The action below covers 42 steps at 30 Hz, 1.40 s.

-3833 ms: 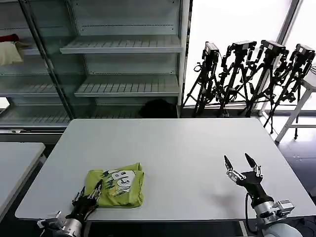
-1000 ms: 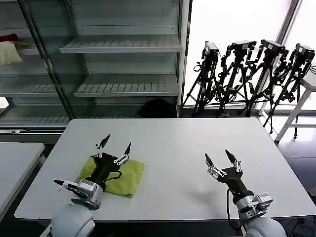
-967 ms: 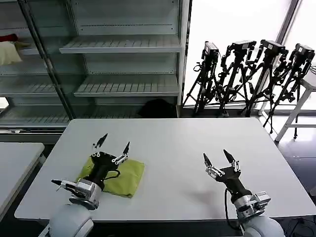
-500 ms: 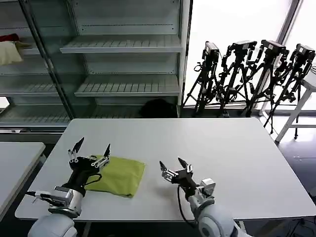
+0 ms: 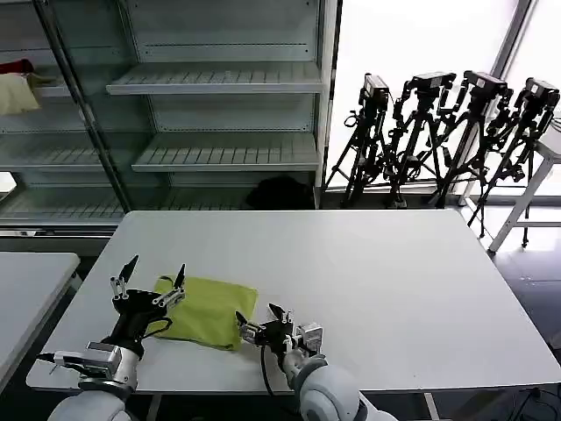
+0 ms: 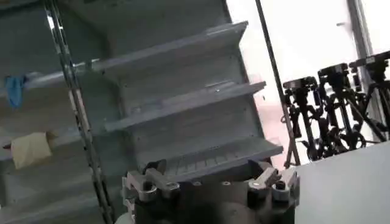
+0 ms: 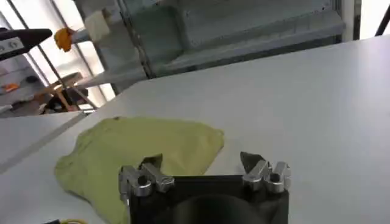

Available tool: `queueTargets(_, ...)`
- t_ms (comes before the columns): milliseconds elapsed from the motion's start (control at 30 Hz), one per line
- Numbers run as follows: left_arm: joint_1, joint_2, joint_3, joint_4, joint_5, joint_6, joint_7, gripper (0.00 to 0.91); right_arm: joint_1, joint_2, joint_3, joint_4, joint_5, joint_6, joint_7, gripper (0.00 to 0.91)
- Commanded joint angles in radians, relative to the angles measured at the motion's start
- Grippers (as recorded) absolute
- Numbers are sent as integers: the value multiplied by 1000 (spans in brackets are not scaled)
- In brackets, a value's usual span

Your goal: Fold and organize the clothes.

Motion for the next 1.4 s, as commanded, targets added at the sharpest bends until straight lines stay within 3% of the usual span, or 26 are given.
queueTargets(33, 23, -21, -20, 1, 6, -7, 8, 907, 31, 45, -57, -41, 11, -19, 34, 786)
queueTargets(133, 25, -22, -19, 1, 5, -6, 8, 907, 30, 49, -56, -48, 9, -8, 33, 635)
queueTargets(167, 25, -22, -19, 1, 6, -6, 8, 907, 31, 50, -56, -52, 9, -5, 33, 635)
queueTargets(200, 25, -22, -18, 1, 6, -6, 8, 907, 31, 52, -56, -56, 7, 0, 33, 484)
queueTargets(233, 25, -22, -18, 1, 5, -6, 8, 907, 31, 53, -57, -59, 5, 4, 34, 262)
queueTargets(300, 24, -22, -18, 3, 6, -6, 7, 907, 32, 57, -57, -64, 2, 14, 37, 50)
queueTargets(333, 24, -22, -18, 4, 6, -6, 7, 907, 33, 59, -58, -64, 2, 19, 40, 10)
queueTargets(1100, 25, -23, -17, 22, 3, -12, 2, 907, 16, 8, -5, -8, -42, 72, 41, 0)
queueTargets(1400, 28, -21, -16, 25, -3, -18, 2, 907, -28, -170, 167, 64, -18, 94, -12, 0)
